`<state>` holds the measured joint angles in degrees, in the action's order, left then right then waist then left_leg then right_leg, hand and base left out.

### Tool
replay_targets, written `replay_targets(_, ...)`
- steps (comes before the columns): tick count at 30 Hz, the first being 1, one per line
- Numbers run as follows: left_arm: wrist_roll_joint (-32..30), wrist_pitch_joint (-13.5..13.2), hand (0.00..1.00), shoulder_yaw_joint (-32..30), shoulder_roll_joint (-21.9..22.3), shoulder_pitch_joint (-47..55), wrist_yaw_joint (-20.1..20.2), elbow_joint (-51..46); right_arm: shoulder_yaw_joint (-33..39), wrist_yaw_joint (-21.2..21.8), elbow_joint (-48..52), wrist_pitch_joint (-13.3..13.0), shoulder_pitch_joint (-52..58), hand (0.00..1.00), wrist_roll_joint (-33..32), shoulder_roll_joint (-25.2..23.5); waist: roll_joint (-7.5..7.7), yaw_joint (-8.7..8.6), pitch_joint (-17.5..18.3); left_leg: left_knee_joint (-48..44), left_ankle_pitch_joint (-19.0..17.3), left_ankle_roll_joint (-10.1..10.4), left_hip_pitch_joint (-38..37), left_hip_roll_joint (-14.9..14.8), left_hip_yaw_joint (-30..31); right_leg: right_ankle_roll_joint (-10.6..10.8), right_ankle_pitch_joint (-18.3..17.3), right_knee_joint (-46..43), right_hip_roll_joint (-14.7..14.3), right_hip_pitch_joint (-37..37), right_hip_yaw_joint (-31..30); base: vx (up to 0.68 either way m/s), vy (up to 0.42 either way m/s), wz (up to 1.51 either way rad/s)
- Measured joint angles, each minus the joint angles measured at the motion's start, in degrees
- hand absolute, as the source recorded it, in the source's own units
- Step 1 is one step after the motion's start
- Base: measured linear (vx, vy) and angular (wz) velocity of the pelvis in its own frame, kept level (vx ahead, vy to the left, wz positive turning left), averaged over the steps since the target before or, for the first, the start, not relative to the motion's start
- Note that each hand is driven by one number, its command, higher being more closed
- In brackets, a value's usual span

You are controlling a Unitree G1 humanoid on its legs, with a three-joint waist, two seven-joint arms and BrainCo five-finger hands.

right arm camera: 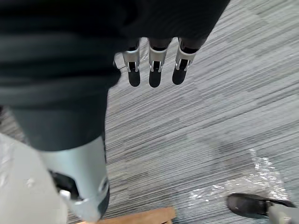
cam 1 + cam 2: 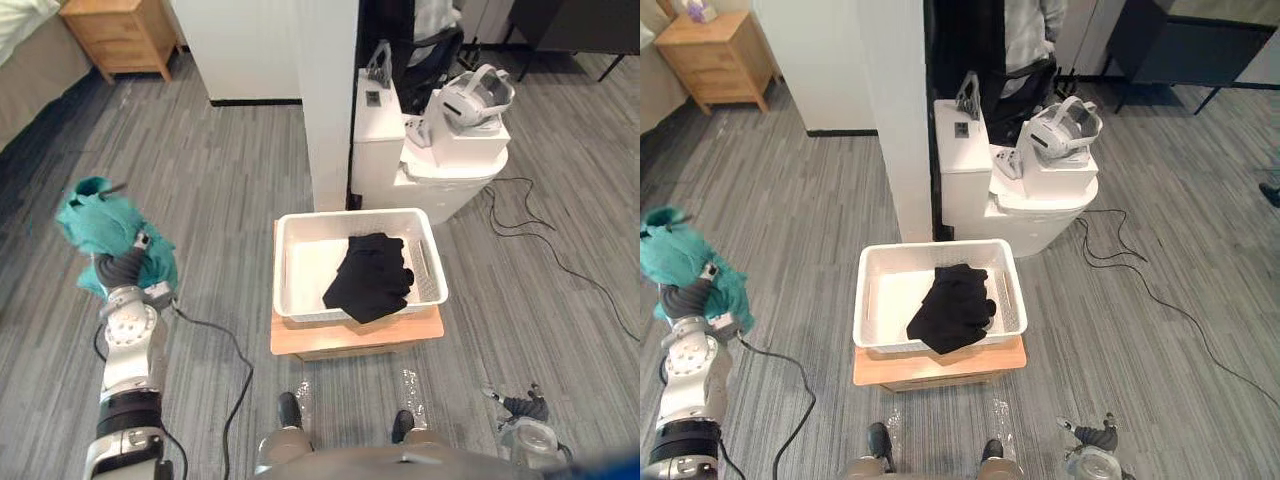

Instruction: Tidy the bed and pick cloth on bed and put in laundry

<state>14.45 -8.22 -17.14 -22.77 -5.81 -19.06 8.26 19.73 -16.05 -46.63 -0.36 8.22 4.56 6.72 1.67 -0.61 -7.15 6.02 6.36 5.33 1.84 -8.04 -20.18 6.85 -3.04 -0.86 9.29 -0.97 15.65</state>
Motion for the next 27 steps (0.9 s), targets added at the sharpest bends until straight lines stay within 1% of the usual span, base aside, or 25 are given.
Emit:
replay_targets(3, -0.70, -1.19, 1.00, 1.66, 0.05, -0.18, 0.43, -3.09, -0.01, 0.49, -0.12, 0.00, 0.10, 0.00, 1.35, -0.03, -0.32, -0.15, 0.34, 0.00, -0.18, 0.24, -1.26, -0.05, -1.01, -0.05, -0.01, 0.04, -0.03, -0.69, -0.78, 0.03, -0.002, -0.11)
replay_targets(6, -0.69, -1.25, 1.00, 3.21, 1.04, -0.49, 0.65, -5.53, 0.00, 1.22, -2.24, -0.01, 0.49, 0.00, 1.36, -0.01, -0.79, -0.77, 1.78, -0.04, -0.17, 0.26, -1.30, -0.22, -1.46, -0.07, 0.05, -0.10, -0.21, -0.45, -1.38, 0.02, -0.009, -0.11)
replay_targets(9, -0.70, -1.37, 1.00, 5.02, 1.73, -0.99, 1.53, -7.65, -0.01, 1.70, -3.97, 0.02, 0.76, 0.00, 1.38, -0.13, -1.08, -0.90, 1.99, -0.06, -0.14, 0.27, -1.77, -0.47, -1.99, -0.19, 0.13, -0.43, -0.43, -0.44, -2.37, -0.02, -0.005, -0.11)
replay_targets(10, -1.32, -1.47, 1.00, 6.35, 1.85, -1.25, 1.97, -8.48, -0.12, 1.93, -4.40, 0.04, 0.90, 0.00, 1.67, -0.52, -1.44, -1.57, 2.42, -0.04, -0.08, 0.22, -2.12, -0.77, -2.66, -0.31, 0.11, -0.98, -0.66, -0.13, -3.03, -0.06, -0.002, -0.19)
replay_targets(12, -2.29, -1.47, 1.00, 6.96, 1.89, -1.27, 2.67, -9.41, -0.21, 1.98, -4.42, 0.05, 0.94, 0.00, 2.34, -0.89, -1.55, -1.72, 2.49, -0.03, -0.02, 0.18, -2.34, -0.97, -2.89, -0.43, 0.10, -1.34, -0.81, 0.18, -3.58, -0.07, -0.002, -0.17)
replay_targets(13, -2.90, -1.48, 1.00, 8.72, 1.95, -1.96, 3.19, -10.37, -0.85, 2.10, -4.49, 0.14, 1.40, 0.00, 3.16, -1.19, -1.70, -2.20, 2.57, -0.01, 0.14, 0.16, -2.60, -1.18, -3.11, -0.62, 0.10, -1.74, -0.97, 0.35, -3.94, -0.06, -0.002, -0.11)
replay_targets(14, -3.05, -1.48, 1.00, 9.13, 1.98, -2.25, 3.34, -10.44, -1.06, 2.16, -4.48, 0.19, 1.57, 0.00, 3.21, -1.19, -1.74, -2.31, 2.60, 0.00, 0.18, 0.15, -2.65, -1.23, -3.13, -0.64, 0.09, -1.82, -1.00, 0.36, -3.97, -0.08, 0.002, -0.09)
replay_targets(15, -4.31, -1.48, 1.00, 9.69, 1.98, -2.55, 3.73, -10.98, -1.81, 2.24, -4.48, 0.43, 1.91, 0.00, 3.64, -1.15, -1.81, -2.88, 2.65, 0.00, 0.29, 0.14, -2.81, -1.35, -3.25, -0.71, 0.08, -2.04, -1.10, 0.45, -4.20, -0.05, 0.005, -0.05)
replay_targets(17, -5.18, -1.56, 1.00, 10.80, 1.98, -3.10, 3.75, -11.51, -2.43, 2.29, -4.48, 0.67, 2.40, 0.00, 3.64, -1.15, -1.93, -3.12, 2.73, 0.00, 0.38, 0.06, -2.93, -1.52, -4.04, -1.02, 0.25, -1.88, -1.26, 0.75, -4.93, -0.06, 0.009, -0.15)
replay_targets(20, -6.49, -1.58, 1.00, 12.25, 1.97, -4.44, 3.75, -11.41, -2.79, 2.29, -4.52, 0.79, 2.91, 0.00, 3.66, -1.14, -2.05, -3.24, 2.82, 0.00, 0.50, -0.07, -2.93, -1.47, -4.57, -1.07, 0.89, -1.48, -1.28, 1.05, -5.58, -0.03, 0.016, -0.14)
replay_targets(22, -7.26, -1.57, 1.00, 13.12, 1.96, -4.95, 3.78, -11.07, -3.68, 2.31, -4.51, 0.90, 3.19, 0.00, 3.67, -1.21, -2.04, -3.79, 2.82, 0.00, 0.54, -0.12, -3.10, -1.41, -4.70, -1.18, 1.16, -1.32, -1.24, 0.94, -5.67, -0.01, 0.014, -0.03)
replay_targets(23, -7.38, -1.55, 1.00, 13.61, 1.95, -5.35, 3.85, -10.41, -4.43, 2.31, -4.49, 0.90, 3.23, 0.00, 3.67, -1.22, -2.04, -4.42, 2.82, -0.01, 0.57, -0.16, -3.15, -1.36, -4.80, -1.16, 1.36, -1.07, -1.22, 0.83, -5.75, 0.00, 0.015, -0.04)
replay_targets(27, -9.47, -1.00, 1.00, 15.39, 1.95, -7.12, 4.75, -5.18, -4.73, 2.34, -4.42, 0.89, 3.12, 0.00, 3.67, -1.60, -2.34, -4.90, 2.73, -0.01, 0.00, 0.11, -4.52, -1.26, -6.36, -1.04, 1.81, -0.03, -1.19, 0.54, -6.97, 0.00, 0.016, -0.17)
